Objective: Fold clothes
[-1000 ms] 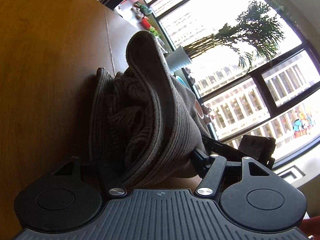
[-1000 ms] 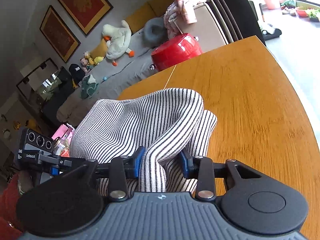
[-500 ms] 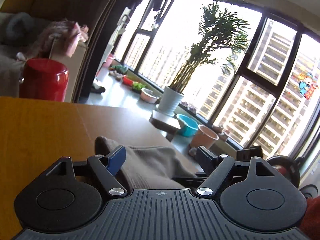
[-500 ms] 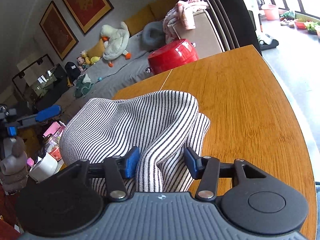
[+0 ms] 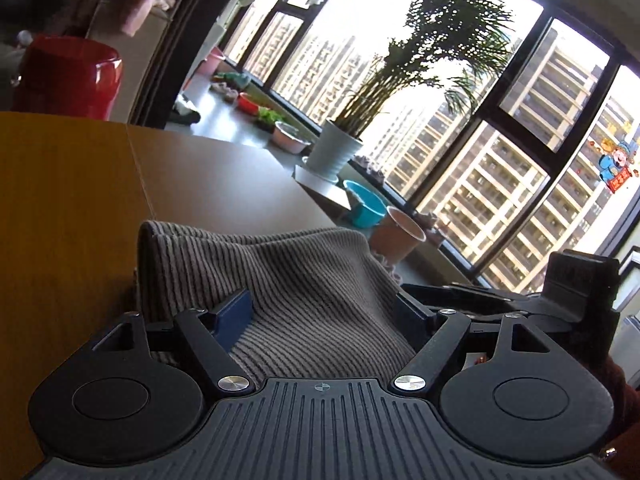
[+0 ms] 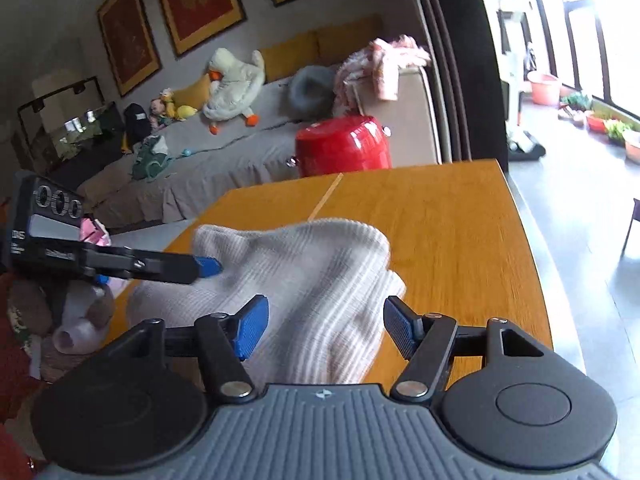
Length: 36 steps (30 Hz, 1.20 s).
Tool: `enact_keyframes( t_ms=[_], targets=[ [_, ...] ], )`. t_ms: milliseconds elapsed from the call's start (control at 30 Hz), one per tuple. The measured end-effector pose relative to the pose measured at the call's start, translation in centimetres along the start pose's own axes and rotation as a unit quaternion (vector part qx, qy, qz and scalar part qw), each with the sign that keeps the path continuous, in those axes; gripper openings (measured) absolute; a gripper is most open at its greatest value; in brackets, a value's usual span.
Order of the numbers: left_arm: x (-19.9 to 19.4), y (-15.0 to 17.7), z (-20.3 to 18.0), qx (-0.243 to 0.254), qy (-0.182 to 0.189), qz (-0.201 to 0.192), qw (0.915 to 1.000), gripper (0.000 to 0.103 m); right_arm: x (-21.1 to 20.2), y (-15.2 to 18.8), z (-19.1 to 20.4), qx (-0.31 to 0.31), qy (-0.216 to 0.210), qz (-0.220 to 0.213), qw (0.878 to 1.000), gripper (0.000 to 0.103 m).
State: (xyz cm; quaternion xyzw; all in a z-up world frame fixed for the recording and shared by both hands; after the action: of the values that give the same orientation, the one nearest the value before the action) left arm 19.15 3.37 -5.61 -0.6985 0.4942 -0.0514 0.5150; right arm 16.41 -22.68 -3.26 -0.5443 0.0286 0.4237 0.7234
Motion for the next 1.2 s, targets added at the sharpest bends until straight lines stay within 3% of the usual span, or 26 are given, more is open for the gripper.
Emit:
enact_keyframes(
  t_ms=[200, 400, 533, 600, 667, 833, 1000, 1133, 1200],
  targets=[
    [-0.2, -0.1, 0.2, -0.009, 0.008, -0.007, 0.9999, 0.083, -0.7, -0.7, 2.4, -0.038, -0.023, -0.007, 0.999, 0.066],
    [-0.8, 0.0, 0.0, -0.008, 0.008, -0.014, 0.9998, 0.083, 1.4, 0.1, 0.9, 0.015, -0.024, 0.015, 0.999, 0.072],
    [-2.6, -0.8, -1.1, 0.016, 0.004, -0.043, 0.9989, 0.086, 1.2, 0.5, 1.4, -0.002, -0.01, 0.021, 1.0, 0.075],
    [-3.3, -1.3, -1.8, 0.025, 0.021, -0.057, 0.9978, 0.086, 1.1, 0.5, 1.5, -0.004, -0.008, 0.021, 1.0, 0.076],
    [-3.2, -1.4, -2.2, 0.026, 0.038, -0.055, 0.9975, 0.085, 1.1, 0.3, 2.1, -0.016, -0.005, 0.019, 1.0, 0.077],
    [-0.2, -0.2, -0.6, 0.005, 0.019, -0.011, 0.9997, 0.076, 1.1, -0.2, 3.6, -0.046, 0.004, 0.015, 0.999, 0.079],
    [-0.4, 0.1, 1.0, -0.027, 0.036, -0.018, 0.9988, 0.073, 1.1, -0.6, 5.1, -0.077, 0.012, 0.01, 0.997, 0.079],
    [-0.5, 0.2, 1.4, -0.03, 0.039, -0.02, 0.9986, 0.072, 1.4, -0.9, 6.1, -0.095, 0.02, 0.01, 0.995, 0.083],
    [-0.4, 0.1, 1.5, -0.031, 0.035, -0.019, 0.9987, 0.072, 3.1, -0.6, 5.4, -0.083, 0.032, 0.025, 0.996, 0.095]
  ],
)
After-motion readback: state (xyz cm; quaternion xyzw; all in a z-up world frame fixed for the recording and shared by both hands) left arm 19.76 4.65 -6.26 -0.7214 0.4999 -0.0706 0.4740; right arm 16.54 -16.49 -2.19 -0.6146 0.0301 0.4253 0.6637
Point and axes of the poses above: each gripper's, at about its wrist camera, not at the fingertips, and x roughly the way its jaws point, z to its left, y to its underside, the point moved 2 cm from there along x, roughly the way its jaws point, and after that the axes turned 4 degrees about x, right-handed, at the moved point
